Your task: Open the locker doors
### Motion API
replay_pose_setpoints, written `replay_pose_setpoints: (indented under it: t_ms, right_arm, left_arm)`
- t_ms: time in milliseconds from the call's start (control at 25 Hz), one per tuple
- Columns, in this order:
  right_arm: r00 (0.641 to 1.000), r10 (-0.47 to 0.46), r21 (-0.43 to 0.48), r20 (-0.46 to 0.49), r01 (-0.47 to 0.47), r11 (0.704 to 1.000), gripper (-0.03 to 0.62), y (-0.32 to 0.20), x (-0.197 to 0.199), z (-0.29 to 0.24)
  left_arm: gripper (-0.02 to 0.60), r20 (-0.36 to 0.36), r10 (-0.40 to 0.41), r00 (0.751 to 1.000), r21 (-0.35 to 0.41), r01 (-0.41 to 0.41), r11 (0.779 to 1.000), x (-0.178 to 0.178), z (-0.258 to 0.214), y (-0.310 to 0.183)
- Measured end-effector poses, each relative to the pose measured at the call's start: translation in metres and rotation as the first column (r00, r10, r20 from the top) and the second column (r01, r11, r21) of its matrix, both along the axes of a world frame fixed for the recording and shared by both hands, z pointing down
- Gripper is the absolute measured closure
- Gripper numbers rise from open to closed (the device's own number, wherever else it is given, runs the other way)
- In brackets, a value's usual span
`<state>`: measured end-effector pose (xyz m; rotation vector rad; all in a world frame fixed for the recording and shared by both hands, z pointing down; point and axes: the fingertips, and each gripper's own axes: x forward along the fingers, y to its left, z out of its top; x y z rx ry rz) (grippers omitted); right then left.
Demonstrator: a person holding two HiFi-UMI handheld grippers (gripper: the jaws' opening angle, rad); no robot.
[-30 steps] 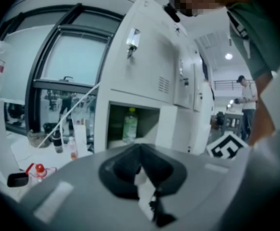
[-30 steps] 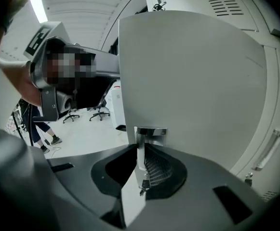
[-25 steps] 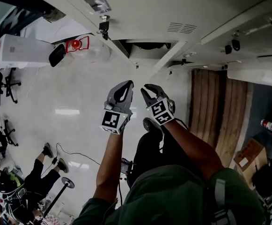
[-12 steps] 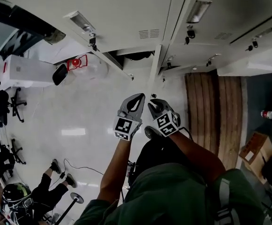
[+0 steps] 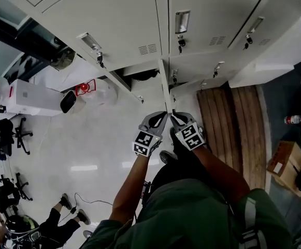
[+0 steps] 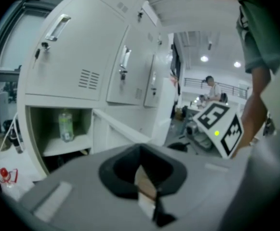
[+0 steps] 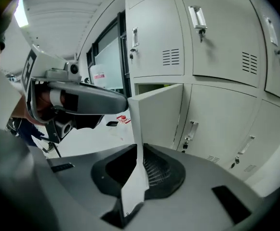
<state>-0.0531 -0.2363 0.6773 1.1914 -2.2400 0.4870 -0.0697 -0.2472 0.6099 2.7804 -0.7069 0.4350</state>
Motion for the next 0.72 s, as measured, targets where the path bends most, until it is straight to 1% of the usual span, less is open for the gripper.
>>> replay_pose_setpoints:
  t_ms: [160,360,520,720]
  right_arm:
    - [0.997,0.066,0.019,0.035,-0.066,0.998,0.559,0.004,0.029,-0.025]
    - [0.991,0.117,0.085,0.067,-0.122,0.989,0.562,-0.002,0.062,-0.061]
    - [0.989,0.124,0.131,0.085,-0.134,0.982,0.571,-0.015,0.084,-0.082]
    - [0.988,0.1,0.143,0.119,-0.116,0.983,0.574,-0.046,0.108,-0.089]
  left_arm:
    - [0.591,-0.014,0.01,1.0,0.042,-0.01,0.999,0.005,-0.028,0.007]
    - [0.591,-0.079,-0.007,0.997,0.121,0.016,0.992,0.007,-0.083,0.011]
    - [0.591,-0.101,-0.033,0.994,0.156,0.048,0.987,0.014,-0.115,0.013]
    - [0.591,-0.107,-0.082,0.991,0.196,0.102,0.975,0.031,-0.142,0.003]
